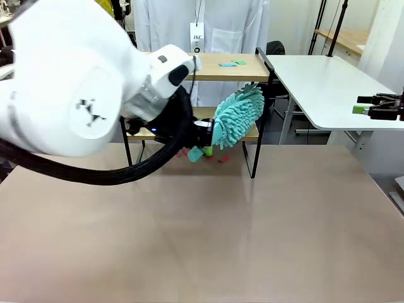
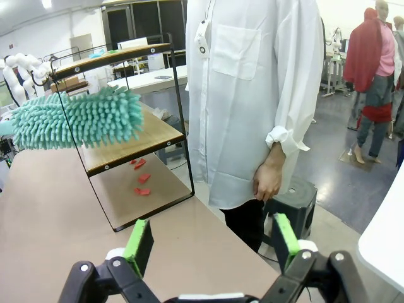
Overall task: Clean the shelf.
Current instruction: Clean the specific section of the Shelf indicated by the human with the Duster.
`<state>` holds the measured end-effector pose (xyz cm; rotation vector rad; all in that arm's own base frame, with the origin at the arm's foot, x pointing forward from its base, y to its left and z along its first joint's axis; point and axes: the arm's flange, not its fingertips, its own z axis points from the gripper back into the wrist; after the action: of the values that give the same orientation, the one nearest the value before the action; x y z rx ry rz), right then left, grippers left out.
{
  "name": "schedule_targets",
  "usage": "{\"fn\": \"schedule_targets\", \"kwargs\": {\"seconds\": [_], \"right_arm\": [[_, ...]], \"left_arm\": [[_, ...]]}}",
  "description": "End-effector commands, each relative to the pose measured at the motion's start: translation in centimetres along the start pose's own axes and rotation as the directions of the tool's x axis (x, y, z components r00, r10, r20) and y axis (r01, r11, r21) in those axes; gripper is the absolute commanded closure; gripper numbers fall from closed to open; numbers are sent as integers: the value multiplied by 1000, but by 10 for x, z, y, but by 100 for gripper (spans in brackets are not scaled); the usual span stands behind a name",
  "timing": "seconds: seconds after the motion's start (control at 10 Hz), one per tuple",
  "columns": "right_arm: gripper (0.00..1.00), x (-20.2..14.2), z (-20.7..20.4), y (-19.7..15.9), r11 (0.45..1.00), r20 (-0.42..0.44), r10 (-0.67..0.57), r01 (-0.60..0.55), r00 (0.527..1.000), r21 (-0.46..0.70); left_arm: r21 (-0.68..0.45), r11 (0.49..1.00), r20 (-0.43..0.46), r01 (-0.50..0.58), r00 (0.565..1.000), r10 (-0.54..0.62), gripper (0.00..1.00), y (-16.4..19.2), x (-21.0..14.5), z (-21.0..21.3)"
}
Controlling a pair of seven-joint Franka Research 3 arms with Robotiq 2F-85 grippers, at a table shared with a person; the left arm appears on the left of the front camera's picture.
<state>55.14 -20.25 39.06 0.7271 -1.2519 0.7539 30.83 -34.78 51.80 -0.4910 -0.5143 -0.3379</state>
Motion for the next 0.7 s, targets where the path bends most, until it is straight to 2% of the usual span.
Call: {"fn": "schedule_targets", "kwargs": {"seconds": [0.0,0.3,0.6], "right_arm": [[0,3,-1,1,1000,0,5,-5,1000,0],[0,3,-1,1,1000,0,5,-5,1000,0],[0,3,-1,1,1000,0,5,-5,1000,0]], "left_arm": [[48,997,44,-53,998,51,87,-18,12,-18],[104,990,66,-95,994,89,87,-25,20,-45],[105,985,64,-134,990,128,87,-27,19,-66]]}}
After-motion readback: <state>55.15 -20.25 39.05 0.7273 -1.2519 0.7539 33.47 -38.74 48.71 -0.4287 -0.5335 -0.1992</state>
